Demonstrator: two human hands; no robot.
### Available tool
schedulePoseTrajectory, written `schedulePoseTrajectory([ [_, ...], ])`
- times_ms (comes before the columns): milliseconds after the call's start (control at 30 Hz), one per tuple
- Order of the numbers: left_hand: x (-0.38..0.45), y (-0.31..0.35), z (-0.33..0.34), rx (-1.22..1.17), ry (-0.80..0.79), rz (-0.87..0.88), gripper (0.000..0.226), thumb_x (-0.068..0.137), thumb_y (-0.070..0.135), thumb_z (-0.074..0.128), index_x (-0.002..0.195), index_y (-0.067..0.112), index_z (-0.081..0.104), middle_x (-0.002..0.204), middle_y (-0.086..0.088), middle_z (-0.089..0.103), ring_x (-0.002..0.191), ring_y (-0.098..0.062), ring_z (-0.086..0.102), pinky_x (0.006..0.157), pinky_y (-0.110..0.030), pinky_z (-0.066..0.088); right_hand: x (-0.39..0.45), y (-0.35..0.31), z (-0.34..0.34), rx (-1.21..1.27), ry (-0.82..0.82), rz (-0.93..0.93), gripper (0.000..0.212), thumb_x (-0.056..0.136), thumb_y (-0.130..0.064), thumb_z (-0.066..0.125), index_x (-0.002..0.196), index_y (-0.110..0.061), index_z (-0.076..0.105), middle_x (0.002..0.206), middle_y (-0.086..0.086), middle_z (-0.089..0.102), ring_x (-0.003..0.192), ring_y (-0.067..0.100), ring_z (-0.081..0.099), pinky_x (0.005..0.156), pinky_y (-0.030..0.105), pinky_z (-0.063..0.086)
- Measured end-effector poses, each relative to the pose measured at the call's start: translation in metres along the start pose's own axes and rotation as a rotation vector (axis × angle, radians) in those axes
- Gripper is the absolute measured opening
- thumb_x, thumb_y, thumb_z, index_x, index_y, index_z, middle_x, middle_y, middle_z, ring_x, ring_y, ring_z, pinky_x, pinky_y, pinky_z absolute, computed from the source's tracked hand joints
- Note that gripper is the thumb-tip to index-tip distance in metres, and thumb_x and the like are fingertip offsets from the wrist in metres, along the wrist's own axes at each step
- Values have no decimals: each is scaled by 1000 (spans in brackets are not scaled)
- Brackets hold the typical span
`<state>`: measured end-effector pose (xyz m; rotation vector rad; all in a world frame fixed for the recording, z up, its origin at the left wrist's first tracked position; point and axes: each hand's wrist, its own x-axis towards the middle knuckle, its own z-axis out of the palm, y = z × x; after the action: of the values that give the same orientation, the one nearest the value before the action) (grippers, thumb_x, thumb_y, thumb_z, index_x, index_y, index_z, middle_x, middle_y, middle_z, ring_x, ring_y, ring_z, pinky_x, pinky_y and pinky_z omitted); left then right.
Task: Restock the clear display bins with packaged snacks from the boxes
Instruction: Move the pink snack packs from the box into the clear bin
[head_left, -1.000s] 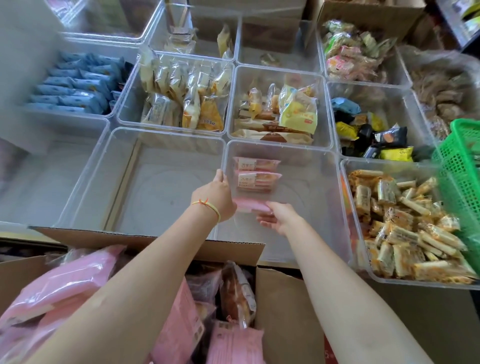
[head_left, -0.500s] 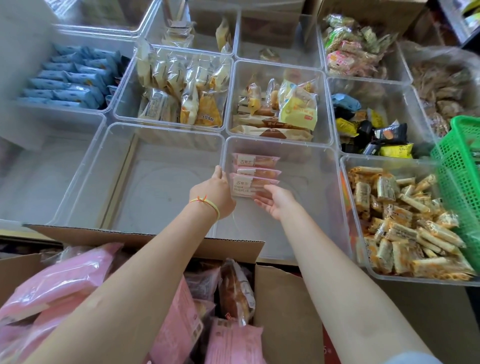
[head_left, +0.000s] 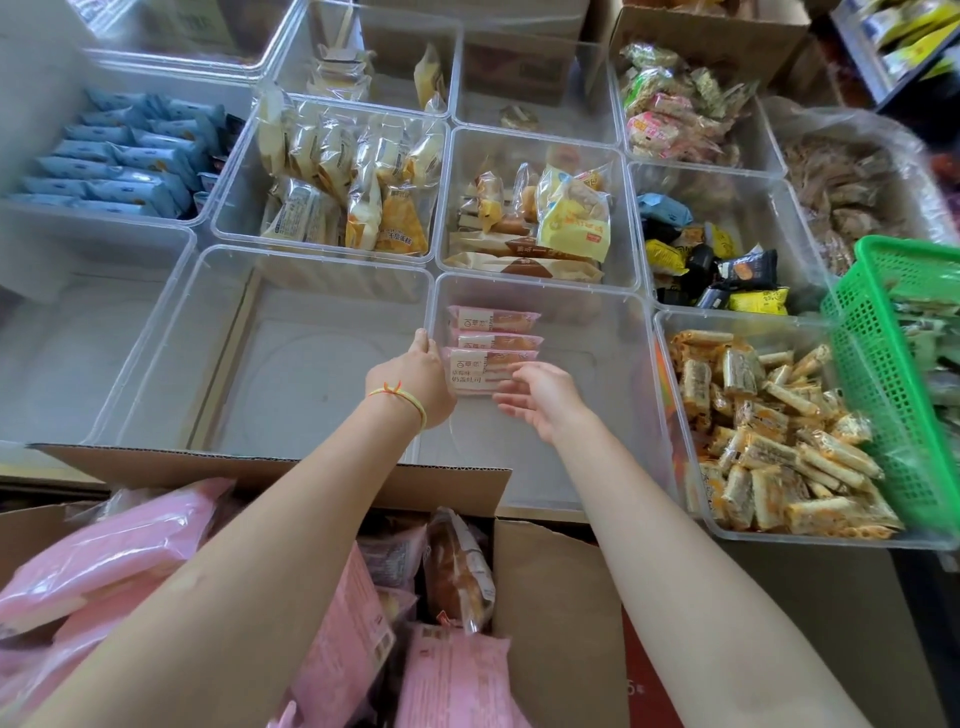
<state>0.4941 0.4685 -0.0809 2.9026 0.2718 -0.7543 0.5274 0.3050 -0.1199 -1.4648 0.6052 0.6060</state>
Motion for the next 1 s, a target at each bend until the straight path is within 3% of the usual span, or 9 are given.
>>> schedulePoseTrajectory([
  [167, -28, -3, -35, -73, -58, 146, 52, 98, 32, 47, 148, 20, 38, 158, -3, 23, 132, -28, 46, 102, -43, 43, -94, -23, -2, -136, 4, -336, 17, 98, -6, 49, 100, -10, 66, 81, 7, 68, 68, 19, 63, 57, 28, 49],
  [300, -89, -10, -53, -253, 308, 236, 35, 97, 37, 48, 126, 23, 60, 131, -2, 56, 114, -25, 58, 92, -38, 49, -182, -17, -5, -269, -51, -621, 14, 98, -3, 52, 97, -5, 66, 72, 10, 61, 59, 13, 54, 52, 21, 45],
  [433, -150, -39, -46, -379, 433, 203, 41, 86, 44, 41, 82, 15, 70, 86, -4, 70, 83, -26, 62, 74, -37, 52, -218, 16, 5, -443, -285, -554, 11, 97, -9, 58, 89, -12, 66, 68, 8, 63, 55, 17, 56, 52, 26, 46],
  [500, -172, -56, -37, -409, 447, 172, 38, 86, 42, 45, 77, 12, 68, 77, -4, 67, 76, -26, 60, 69, -37, 51, -221, 40, 20, -608, -379, -455, 6, 95, -18, 62, 97, -18, 68, 83, 2, 70, 70, 15, 65, 66, 32, 54],
  [600, -197, -75, -16, -436, 448, 135, 32, 92, 31, 53, 68, 9, 58, 66, -6, 59, 71, -29, 54, 63, -38, 44, -211, 78, 41, -833, -412, -379, 45, 90, -36, 68, 132, -25, 56, 122, -10, 63, 113, 7, 60, 102, 31, 47],
  [700, -215, -91, 4, -402, 362, 104, 21, 93, 29, 53, 85, 18, 68, 88, 0, 67, 89, -22, 59, 74, -34, 46, -210, 97, 55, -787, -440, -283, 64, 84, -46, 73, 139, -26, 49, 129, -12, 62, 117, 4, 58, 105, 31, 47],
  [800, -225, -101, 15, -434, 302, 97, 20, 93, 27, 54, 102, 19, 70, 101, 2, 65, 97, -18, 58, 84, -31, 46, -217, 103, 60, -802, -475, -291, 77, 77, -50, 78, 142, -26, 45, 132, -10, 59, 118, 5, 56, 89, 13, 50],
  [900, -229, -100, 17, -459, 309, 112, 22, 94, 30, 56, 108, 20, 69, 101, 4, 64, 97, -16, 58, 83, -26, 44, -223, 110, 68, -825, -486, -321, 111, 59, -63, 83, 150, -29, 30, 140, -12, 48, 128, 7, 48, 102, 30, 49],
  [1000, -231, -98, 12, -667, 251, 89, 18, 93, 28, 59, 106, 25, 71, 94, 10, 65, 90, -10, 59, 76, -21, 42, -226, 115, 76, -775, -431, -355, 107, 62, -50, 86, 149, -31, 26, 138, -12, 48, 129, 10, 46, 99, 31, 49],
])
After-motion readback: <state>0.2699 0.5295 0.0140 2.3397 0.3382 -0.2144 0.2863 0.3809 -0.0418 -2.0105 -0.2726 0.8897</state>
